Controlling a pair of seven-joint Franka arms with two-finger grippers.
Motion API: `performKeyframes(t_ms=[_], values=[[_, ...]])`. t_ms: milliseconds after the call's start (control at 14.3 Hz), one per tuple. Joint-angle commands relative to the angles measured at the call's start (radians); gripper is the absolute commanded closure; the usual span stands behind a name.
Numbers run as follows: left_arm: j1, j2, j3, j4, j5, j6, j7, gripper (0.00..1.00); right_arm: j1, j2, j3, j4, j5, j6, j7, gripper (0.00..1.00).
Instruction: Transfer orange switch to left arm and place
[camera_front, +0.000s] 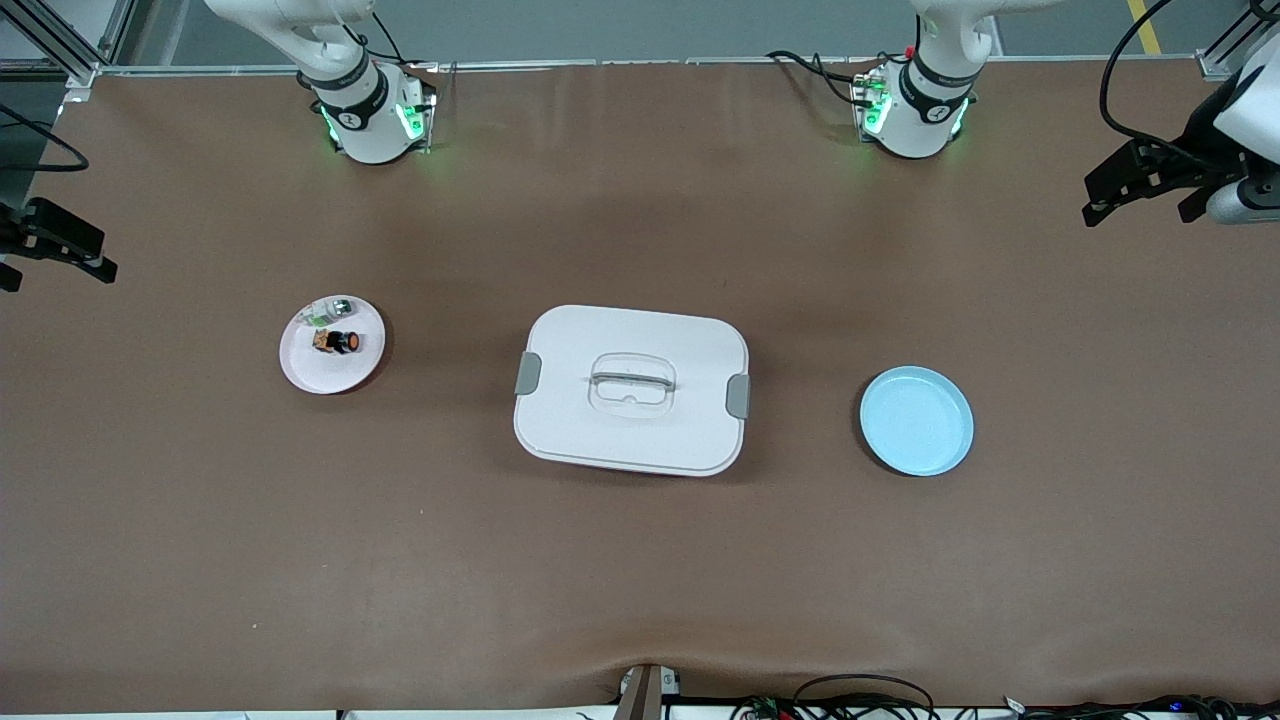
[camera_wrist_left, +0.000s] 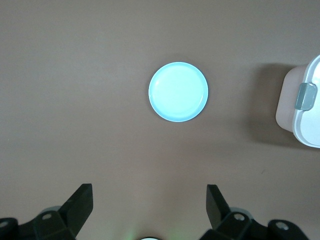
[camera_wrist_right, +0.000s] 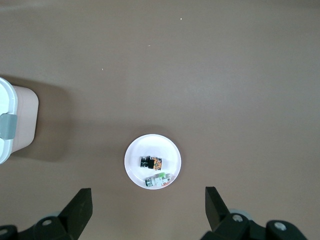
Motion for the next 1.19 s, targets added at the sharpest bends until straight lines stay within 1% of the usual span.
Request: performKeyframes(t_ms=[0,279,698,838,1047,1117], values=[[0.008,0.000,-0.006,0.022,0.006,-0.021,-0.003,0.00,-0.009,0.001,0.006,0.017,0.006,-0.013,0.004,0.00],[0.006,0.008,-0.005,0.024,0.006,-0.019,-0.014,0.00,-0.008,0.001,0.006,0.018,0.003,-0.012,0.001,0.00],[0.011,0.011,-0.002,0.019,0.006,-0.019,-0.015,0.00,-0.002,0.001,0.007,0.020,-0.054,-0.016,0.001,0.00],[0.013,0.014,0.000,0.022,0.006,-0.018,-0.014,0.00,-0.006,0.001,0.009,0.020,-0.059,-0.028,0.000,0.00],[0.011,0.029,0.000,0.024,0.006,-0.015,-0.014,0.00,-0.006,0.013,0.009,0.001,-0.060,-0.051,0.007,0.00],[0.010,0.051,0.000,0.024,0.006,-0.012,-0.014,0.00,-0.005,0.016,0.009,-0.015,-0.060,-0.054,0.007,0.00]])
